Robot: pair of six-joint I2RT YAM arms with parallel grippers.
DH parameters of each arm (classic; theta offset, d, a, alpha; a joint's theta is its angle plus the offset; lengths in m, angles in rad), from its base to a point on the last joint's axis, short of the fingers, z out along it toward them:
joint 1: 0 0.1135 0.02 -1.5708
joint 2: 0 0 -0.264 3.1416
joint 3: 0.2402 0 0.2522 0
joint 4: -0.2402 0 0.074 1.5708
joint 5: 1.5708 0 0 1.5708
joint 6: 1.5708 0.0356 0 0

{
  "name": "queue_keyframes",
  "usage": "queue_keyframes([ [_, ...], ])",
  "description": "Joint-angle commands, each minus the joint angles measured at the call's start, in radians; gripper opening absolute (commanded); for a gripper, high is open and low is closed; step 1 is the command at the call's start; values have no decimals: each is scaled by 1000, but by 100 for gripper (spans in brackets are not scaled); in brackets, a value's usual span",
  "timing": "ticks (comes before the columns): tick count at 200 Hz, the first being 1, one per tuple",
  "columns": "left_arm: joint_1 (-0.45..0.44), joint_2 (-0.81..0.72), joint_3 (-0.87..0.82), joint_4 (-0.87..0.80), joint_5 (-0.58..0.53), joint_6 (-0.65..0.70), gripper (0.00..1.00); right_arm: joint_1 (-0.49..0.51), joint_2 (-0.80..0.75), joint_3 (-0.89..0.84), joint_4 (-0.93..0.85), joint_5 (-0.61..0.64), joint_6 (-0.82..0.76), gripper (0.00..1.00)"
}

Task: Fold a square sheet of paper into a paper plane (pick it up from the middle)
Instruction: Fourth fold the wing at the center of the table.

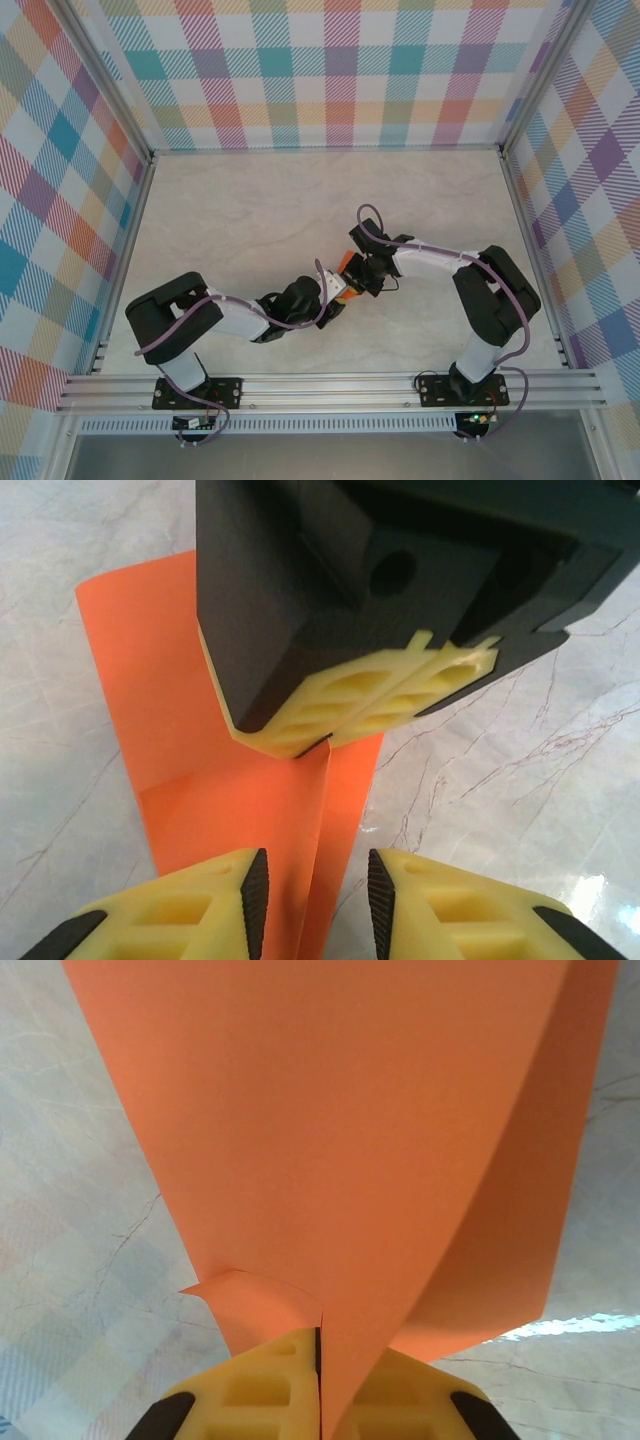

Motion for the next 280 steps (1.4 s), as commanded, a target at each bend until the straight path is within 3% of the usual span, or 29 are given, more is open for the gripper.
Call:
queue_keyframes([
  [1,-12,24,-7,52,1,33,32,-10,-18,10,-15,-28,14,7],
  [47,-12,38,-7,60,-17,23,20,-17,-24,16,-11,-44,5,15],
  [79,-12,51,-10,60,-14,-15,9,-37,-67,18,-16,-33,-50,36],
  [100,-12,53,-21,74,-23,-56,8,-54,-121,0,3,-18,-113,49],
  [120,-12,47,-30,85,-18,-104,7,-67,-178,-18,8,5,-192,56],
  [155,-9,29,-53,120,-20,-242,5,-84,-266,-89,33,45,-303,56],
  [189,-4,20,-66,149,1,-374,4,-92,-321,-170,124,0,-382,54],
  [280,64,18,-101,234,59,-622,0,-92,-189,-186,284,-191,-498,36],
])
